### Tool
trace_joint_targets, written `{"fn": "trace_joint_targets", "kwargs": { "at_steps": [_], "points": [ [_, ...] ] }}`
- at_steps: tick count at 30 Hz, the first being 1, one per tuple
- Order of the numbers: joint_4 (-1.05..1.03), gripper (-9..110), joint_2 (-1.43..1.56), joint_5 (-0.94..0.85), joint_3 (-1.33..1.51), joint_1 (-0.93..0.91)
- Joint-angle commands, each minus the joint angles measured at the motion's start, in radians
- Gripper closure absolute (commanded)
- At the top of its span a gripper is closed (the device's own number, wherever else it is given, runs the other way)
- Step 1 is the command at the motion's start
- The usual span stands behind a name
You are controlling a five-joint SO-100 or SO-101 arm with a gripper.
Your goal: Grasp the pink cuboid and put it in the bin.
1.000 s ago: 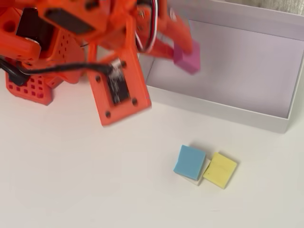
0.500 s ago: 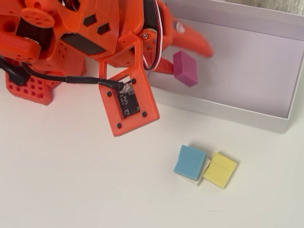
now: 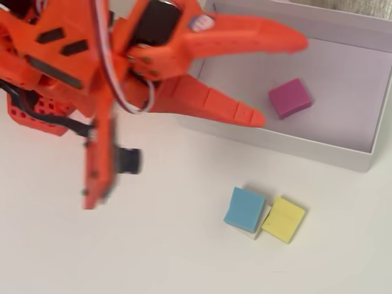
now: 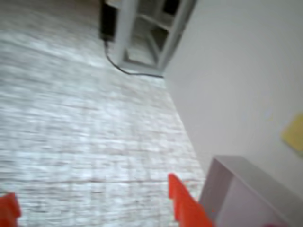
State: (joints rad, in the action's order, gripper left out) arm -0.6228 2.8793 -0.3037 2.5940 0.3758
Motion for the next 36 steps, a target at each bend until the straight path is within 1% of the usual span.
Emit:
{"fn": "trace_joint_targets", "kwargs": {
  "at_steps": [1, 4, 6, 11, 17, 21, 24, 26, 28, 30, 32, 34, 36],
  "points": [
    [0.118, 59, 0.13, 0.035, 0.006, -0.133],
    [0.193, 59, 0.23, 0.112, 0.067, -0.259],
    [0.184, 59, 0.313, 0.16, 0.12, -0.322],
    [-0.075, 59, 0.43, 0.311, 0.224, -0.428],
    [-0.393, 59, 0.43, 0.311, 0.273, -0.459],
    [-0.506, 61, 0.43, 0.282, 0.316, -0.443],
    [-0.577, 68, 0.43, 0.265, 0.331, -0.443],
    [-0.62, 77, 0.43, 0.261, 0.336, -0.437],
    [-0.661, 82, 0.43, 0.255, 0.35, -0.431],
    [-0.673, 91, 0.43, 0.25, 0.359, -0.425],
    [-0.675, 95, 0.43, 0.249, 0.359, -0.425],
    [-0.675, 108, 0.43, 0.247, 0.359, -0.422],
    [-0.675, 110, 0.43, 0.247, 0.359, -0.42]
  ]
}}
